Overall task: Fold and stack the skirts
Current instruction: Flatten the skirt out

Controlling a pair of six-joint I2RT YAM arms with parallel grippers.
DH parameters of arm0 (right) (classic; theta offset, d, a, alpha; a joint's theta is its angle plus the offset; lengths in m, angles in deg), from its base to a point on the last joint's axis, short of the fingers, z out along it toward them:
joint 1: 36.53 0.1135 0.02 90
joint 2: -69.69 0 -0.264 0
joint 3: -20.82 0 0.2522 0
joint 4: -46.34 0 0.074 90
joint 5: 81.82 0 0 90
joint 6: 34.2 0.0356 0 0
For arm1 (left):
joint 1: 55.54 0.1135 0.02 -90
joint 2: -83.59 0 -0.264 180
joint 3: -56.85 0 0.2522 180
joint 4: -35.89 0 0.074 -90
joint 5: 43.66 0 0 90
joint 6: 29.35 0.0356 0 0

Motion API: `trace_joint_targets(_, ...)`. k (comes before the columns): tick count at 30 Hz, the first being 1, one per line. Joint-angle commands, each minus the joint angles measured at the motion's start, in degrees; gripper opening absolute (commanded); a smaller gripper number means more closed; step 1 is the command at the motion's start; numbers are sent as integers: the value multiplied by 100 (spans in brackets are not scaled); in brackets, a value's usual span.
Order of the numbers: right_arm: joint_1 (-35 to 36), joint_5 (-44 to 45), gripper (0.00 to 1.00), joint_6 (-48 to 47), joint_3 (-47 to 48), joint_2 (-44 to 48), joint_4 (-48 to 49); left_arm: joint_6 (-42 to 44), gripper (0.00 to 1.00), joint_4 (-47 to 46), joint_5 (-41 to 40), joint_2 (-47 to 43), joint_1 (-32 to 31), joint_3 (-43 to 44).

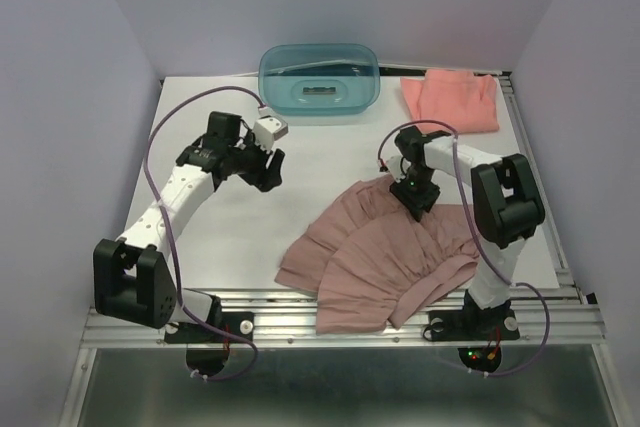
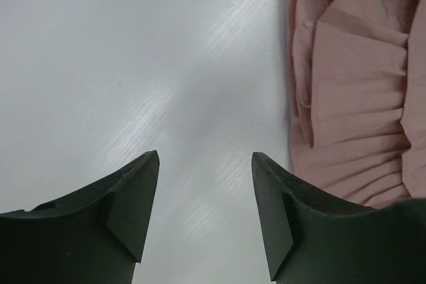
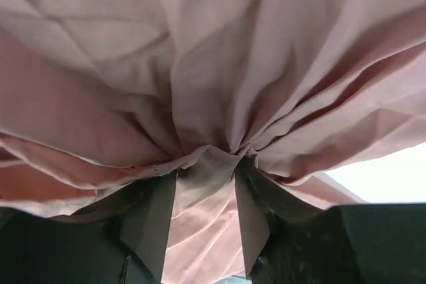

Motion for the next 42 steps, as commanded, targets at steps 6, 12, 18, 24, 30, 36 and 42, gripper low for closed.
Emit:
trace_joint_targets(6,715,-624,39,664,2192,-1514,942,-255,68,80,370,-221,846,227)
trace_joint_targets(12,804,-1063,58,893,4397,-2200,409,-246,67,54,168,-292,863,279)
trace_joint_targets(18,392,-1379,74,1174,4808,-1315,-42,-62,68,-86,-95,-440,566,359)
trace_joint_targets(24,-768,-1776,69,1937,2859,-13,-148,-193,68,-762,-1071,-530,-972,156)
trace_joint_targets(30,-1059,-2055,53,2149,1643,478,-44,-710,68,-992,-1195,111,-1334,507)
trace_joint_targets(36,-1059,-2637,50,2378,1044,411,299,-1229,68,-1027,-1117,577,-1106,622)
trace_joint_targets(42,-998,-2646,50,2501,990,339,643,-1661,68,-948,-606,833,-473,719)
